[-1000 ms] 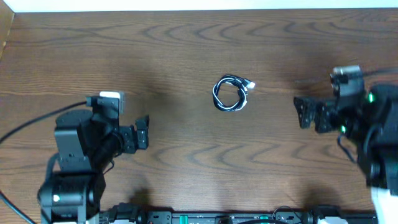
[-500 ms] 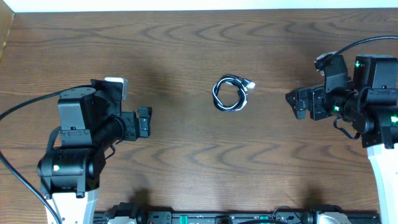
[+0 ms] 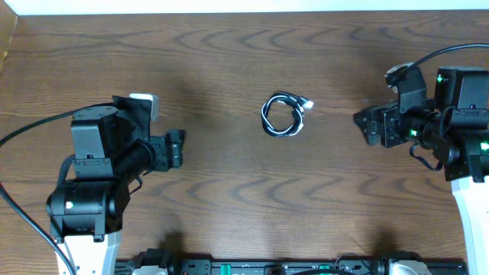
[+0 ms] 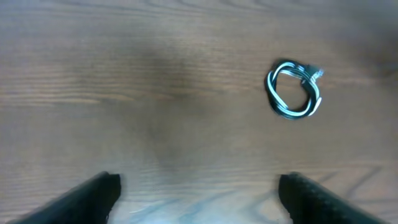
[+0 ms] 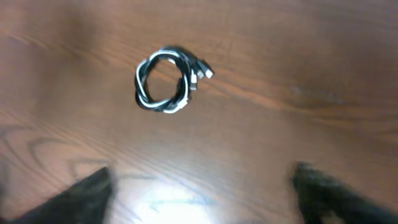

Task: Untangle cables
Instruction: 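Raise both arms and move grippers toward the cable bundle, then lower the left gripper onto the black-white cable coil and grasp it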

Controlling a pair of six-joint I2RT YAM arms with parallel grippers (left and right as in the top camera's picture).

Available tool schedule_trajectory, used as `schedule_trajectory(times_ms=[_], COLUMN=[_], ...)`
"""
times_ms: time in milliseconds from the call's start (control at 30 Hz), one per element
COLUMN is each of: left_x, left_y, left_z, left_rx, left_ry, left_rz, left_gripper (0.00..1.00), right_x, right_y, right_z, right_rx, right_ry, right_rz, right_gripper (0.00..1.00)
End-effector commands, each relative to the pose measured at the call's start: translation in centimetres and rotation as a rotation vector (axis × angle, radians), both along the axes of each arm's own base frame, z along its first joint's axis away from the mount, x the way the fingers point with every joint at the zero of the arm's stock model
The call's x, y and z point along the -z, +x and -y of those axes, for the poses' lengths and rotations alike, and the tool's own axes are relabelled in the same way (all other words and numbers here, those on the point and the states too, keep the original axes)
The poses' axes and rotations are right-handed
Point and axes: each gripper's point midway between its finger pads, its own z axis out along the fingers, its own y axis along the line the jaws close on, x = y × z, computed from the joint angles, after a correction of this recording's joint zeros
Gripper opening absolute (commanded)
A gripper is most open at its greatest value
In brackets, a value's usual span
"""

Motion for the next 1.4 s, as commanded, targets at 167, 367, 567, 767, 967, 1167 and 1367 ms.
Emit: schedule_trajectory(times_ms=[167,367,567,767,967,1167,1367], left_x=[-2.4,-2.8,-0.1,3.5,5.9,8.4,11.5], left_y=[1.9,4.9,7.6,8.5,9.5,10.2,11.9], left_z=[0.2,2.1,5.1,9.1,14.3,17.9,18.0], left_rx=[0.018,0.105,0.239,0.46,0.596,0.665,0.547], left_ry=[-0.007,-0.086,-0.22,-0.186,-0.185,-0.156,-0.051], left_rz=[0.114,0.159,0.075,0.024,0.017,0.01,-0.034], left_gripper=[0.98,0.98,0.98,0.98,0.98,0.99,0.98], right_x=[-1.8,-3.0,-1.2,3.0,7.2,10.7,13.3], right_y=[1.3,3.0,4.4,6.4,8.1,9.1,9.7], right_z=[0.1,0.6,0.6,0.2,-0.8,-0.7,2.4], right_rx=[-0.016,0.023,0.045,0.005,-0.054,-0.04,0.166], right_ry=[-0.017,-0.026,-0.006,-0.011,0.02,0.024,-0.071], right_rz=[0.091,0.168,0.112,0.003,-0.092,-0.177,-0.257], right_gripper=[0.99,0.99,0.99,0.99,0.99,0.97,0.93])
